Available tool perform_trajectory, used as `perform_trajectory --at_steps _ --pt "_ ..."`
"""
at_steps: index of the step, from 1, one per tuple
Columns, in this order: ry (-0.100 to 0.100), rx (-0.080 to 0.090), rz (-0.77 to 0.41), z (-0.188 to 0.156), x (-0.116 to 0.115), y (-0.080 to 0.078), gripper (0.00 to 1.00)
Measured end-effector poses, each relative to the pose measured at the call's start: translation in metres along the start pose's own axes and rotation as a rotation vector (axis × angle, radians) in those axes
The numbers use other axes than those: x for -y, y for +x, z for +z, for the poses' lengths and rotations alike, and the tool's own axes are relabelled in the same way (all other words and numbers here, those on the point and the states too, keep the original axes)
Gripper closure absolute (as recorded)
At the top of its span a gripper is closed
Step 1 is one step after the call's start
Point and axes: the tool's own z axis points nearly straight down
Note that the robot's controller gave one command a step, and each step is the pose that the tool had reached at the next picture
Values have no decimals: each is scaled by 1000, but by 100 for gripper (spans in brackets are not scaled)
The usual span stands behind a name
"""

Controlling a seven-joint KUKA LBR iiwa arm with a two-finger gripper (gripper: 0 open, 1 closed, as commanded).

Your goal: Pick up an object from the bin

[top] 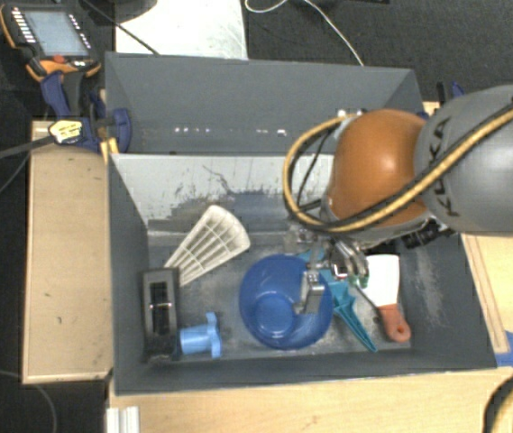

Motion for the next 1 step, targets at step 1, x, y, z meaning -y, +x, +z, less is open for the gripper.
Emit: perform_trajectory --at_steps 1 --pt "-1 8 3 -4 0 -2 0"
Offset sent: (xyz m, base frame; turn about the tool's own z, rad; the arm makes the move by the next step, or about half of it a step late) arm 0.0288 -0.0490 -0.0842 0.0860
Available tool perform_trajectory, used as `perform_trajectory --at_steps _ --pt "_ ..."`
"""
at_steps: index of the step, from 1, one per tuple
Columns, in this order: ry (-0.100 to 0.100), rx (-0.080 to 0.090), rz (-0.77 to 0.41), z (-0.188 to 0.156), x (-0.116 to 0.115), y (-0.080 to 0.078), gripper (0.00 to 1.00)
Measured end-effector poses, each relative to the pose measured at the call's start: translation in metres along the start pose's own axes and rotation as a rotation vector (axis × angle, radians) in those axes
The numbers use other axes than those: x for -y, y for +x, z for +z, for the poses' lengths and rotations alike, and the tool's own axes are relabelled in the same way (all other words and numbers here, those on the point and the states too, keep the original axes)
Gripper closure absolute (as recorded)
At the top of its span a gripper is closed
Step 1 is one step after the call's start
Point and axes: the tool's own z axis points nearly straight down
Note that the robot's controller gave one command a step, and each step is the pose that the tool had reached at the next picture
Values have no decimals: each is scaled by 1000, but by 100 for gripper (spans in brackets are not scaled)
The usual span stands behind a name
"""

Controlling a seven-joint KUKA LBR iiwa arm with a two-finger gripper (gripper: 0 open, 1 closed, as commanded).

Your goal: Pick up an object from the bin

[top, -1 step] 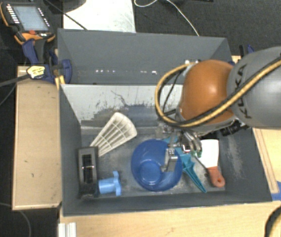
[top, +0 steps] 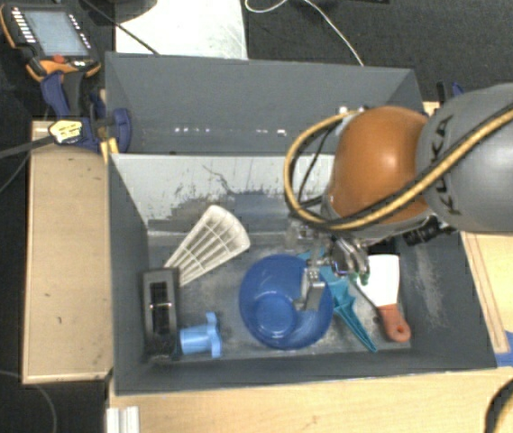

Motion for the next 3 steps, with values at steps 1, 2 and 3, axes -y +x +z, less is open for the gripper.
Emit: perform_trajectory --at_steps 1,2,3 --pt "1 -8 88 90 51 -28 0" --pt "-2 4 10 72 9 -50 100" --pt "-3 4 11 72 9 -50 100"
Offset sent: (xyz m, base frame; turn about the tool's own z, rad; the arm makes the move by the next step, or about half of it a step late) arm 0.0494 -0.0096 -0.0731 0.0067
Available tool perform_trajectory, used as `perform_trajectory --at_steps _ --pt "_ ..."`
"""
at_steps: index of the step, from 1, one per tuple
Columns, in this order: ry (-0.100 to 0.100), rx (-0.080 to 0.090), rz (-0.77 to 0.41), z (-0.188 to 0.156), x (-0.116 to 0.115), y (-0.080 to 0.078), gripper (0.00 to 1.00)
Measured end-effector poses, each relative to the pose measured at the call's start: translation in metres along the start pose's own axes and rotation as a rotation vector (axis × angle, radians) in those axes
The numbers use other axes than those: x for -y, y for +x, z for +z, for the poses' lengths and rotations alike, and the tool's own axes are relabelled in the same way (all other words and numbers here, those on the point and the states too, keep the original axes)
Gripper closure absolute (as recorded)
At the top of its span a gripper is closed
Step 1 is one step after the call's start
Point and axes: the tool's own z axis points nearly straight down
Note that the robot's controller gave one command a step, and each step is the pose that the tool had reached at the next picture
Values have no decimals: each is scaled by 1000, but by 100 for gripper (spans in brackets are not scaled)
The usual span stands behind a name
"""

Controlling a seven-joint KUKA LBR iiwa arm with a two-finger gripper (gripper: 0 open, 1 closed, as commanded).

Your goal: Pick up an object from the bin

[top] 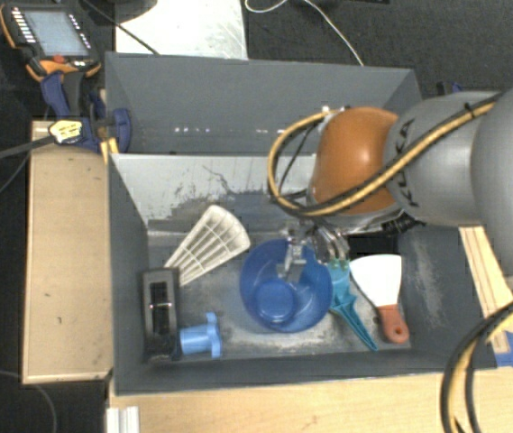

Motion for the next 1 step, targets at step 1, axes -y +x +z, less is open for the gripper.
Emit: perform_trajectory --at_steps 1 --pt "-2 7 6 -56 -16 4 100"
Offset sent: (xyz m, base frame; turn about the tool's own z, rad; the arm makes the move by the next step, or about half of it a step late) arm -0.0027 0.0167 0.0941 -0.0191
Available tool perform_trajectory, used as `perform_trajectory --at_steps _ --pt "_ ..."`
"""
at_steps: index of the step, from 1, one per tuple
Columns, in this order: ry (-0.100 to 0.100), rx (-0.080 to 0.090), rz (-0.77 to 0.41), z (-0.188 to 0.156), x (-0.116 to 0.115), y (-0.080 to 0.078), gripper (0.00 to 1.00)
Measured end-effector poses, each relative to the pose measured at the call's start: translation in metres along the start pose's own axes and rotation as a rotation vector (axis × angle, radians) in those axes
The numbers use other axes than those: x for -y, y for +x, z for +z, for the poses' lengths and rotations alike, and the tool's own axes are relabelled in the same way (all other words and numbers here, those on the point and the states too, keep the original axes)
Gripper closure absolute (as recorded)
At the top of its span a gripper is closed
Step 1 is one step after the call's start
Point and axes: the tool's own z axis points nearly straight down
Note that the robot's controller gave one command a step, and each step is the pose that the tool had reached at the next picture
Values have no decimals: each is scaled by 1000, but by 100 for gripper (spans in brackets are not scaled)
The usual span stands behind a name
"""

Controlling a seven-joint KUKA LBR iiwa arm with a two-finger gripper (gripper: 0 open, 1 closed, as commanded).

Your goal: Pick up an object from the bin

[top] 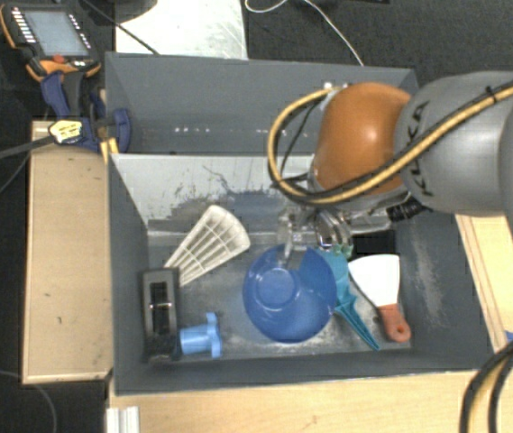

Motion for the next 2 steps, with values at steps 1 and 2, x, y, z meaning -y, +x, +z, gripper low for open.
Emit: perform_trajectory --at_steps 1,2 --pt "1 -2 -24 -39 -1 -3 100" --pt "-2 10 18 -110 1 -8 100"
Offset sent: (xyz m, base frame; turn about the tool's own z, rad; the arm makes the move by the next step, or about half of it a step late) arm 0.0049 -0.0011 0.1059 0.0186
